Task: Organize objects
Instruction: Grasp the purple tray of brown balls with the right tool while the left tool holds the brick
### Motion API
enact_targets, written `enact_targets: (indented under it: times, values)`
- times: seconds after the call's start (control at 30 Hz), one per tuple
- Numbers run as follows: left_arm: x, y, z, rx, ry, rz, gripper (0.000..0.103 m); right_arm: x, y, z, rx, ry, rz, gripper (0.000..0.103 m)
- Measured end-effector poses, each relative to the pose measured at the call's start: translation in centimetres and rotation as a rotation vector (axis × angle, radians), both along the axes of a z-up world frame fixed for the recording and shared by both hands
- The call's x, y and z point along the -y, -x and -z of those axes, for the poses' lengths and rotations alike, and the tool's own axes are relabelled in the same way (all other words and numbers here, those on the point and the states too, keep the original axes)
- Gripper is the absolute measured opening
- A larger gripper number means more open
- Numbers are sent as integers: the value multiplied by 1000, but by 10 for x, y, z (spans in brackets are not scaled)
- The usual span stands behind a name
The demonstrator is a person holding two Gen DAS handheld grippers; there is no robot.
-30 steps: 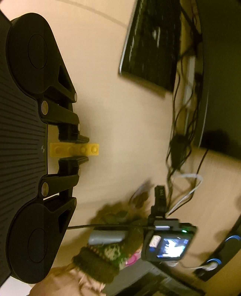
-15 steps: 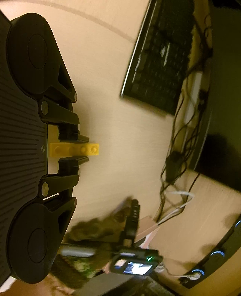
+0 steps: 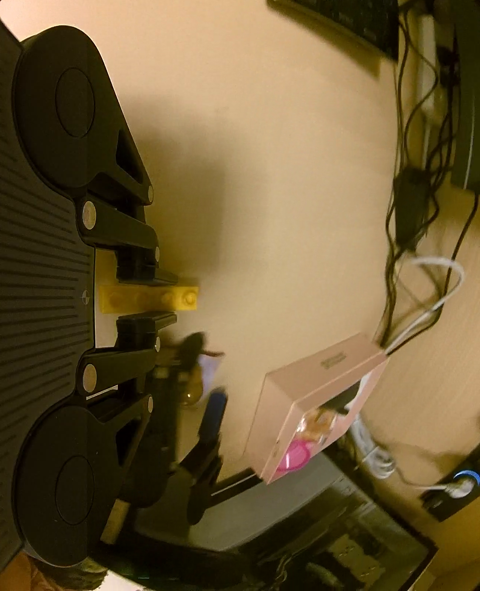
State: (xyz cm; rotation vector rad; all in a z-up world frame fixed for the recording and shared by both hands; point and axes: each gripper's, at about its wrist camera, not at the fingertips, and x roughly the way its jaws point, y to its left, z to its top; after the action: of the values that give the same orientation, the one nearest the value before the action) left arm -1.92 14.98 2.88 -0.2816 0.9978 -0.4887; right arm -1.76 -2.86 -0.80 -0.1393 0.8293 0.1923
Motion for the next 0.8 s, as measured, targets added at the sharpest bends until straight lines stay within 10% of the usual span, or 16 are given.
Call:
enact_targets:
  times: [0.37, 0.8]
  values:
    - [36, -2, -6, -2, -59, -37, 17, 75, 54, 3, 45, 177, 54, 103]
    - [60, 8, -2, -5, -137, -25, 17, 99, 46, 9, -90, -77, 126, 103]
